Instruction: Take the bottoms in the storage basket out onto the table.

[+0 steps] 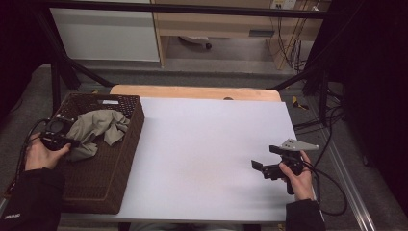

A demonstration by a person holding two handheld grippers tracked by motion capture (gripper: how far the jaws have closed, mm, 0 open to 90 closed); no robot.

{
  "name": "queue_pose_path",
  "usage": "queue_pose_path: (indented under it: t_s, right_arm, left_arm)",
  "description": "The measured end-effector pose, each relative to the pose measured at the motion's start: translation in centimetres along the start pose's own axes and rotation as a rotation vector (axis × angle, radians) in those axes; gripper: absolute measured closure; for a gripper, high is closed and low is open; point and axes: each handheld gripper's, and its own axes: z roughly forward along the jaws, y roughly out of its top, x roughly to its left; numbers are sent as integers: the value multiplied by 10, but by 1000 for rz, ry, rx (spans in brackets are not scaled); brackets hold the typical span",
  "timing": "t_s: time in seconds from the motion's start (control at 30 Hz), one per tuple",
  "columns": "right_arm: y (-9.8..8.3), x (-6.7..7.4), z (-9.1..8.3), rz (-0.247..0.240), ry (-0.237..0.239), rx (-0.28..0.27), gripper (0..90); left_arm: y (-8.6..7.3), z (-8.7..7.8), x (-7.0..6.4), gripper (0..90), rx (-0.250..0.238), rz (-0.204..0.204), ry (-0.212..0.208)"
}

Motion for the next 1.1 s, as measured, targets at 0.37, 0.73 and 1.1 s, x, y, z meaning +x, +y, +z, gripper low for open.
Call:
queue_pose_path:
  t_s: [0.37, 0.73, 1.1]
  right_arm:
    - [0, 0, 0, -2, -2, 1, 4]
    - [0, 0, 0, -2, 2, 0, 4]
    - [0, 0, 0, -5, -2, 1, 4]
  left_arm:
    - [11, -7, 0, 390, -150, -9, -38]
    - [35, 3, 11, 129, -177, -40, -26]
    - [34, 32, 22, 164, -146, -25, 7]
